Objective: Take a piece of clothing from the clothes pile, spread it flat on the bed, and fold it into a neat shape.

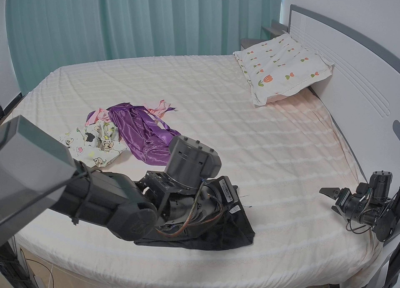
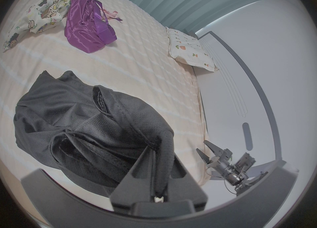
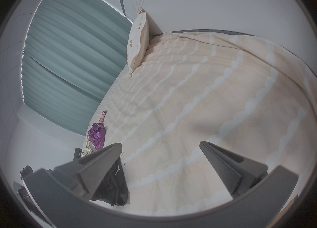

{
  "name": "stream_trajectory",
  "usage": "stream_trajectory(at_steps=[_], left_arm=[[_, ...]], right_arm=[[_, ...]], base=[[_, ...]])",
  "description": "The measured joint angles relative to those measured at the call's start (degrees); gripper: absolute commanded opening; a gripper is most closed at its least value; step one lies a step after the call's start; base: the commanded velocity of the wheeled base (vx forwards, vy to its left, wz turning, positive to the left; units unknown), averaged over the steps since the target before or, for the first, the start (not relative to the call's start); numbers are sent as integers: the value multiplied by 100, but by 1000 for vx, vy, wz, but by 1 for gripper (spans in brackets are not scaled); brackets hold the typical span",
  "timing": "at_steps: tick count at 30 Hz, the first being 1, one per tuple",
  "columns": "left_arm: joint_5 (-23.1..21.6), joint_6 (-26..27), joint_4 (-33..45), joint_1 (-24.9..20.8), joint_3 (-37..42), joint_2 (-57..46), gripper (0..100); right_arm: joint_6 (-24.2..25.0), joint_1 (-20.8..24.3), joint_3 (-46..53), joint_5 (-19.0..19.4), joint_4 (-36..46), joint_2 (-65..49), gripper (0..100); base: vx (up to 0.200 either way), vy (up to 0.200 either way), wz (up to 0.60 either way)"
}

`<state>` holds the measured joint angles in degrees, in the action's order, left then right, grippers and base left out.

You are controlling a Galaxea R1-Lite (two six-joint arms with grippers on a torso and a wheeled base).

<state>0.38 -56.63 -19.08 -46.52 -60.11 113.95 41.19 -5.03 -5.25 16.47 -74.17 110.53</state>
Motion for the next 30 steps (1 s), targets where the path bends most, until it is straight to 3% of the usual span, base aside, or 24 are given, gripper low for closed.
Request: stream_trajectory(at_steps=[1,2,7,19,24,30], left_arm=[[95,7,0,-26,-39,63,0],[205,9,0,-52,-96,135,100],[542,-33,15,-130,-424,397,100],[561,-296,22,-124,-317,188,100],[471,-400,15,177,-5,-236,100],[165,-438,6,973,855,-722,100]], right_arm=[[-2,0,0,0,0,2,100],[-2,0,0,0,-1,5,100],[-4,5,0,0,0,18,100],[-13,0,0,-7,0,96,100],[-11,22,11,-7,0,105,100],[-6,162,49,-24,-23,51,100]], base=[[0,0,0],[0,0,0],[0,0,0],[0,0,0],[0,0,0],[0,0,0]])
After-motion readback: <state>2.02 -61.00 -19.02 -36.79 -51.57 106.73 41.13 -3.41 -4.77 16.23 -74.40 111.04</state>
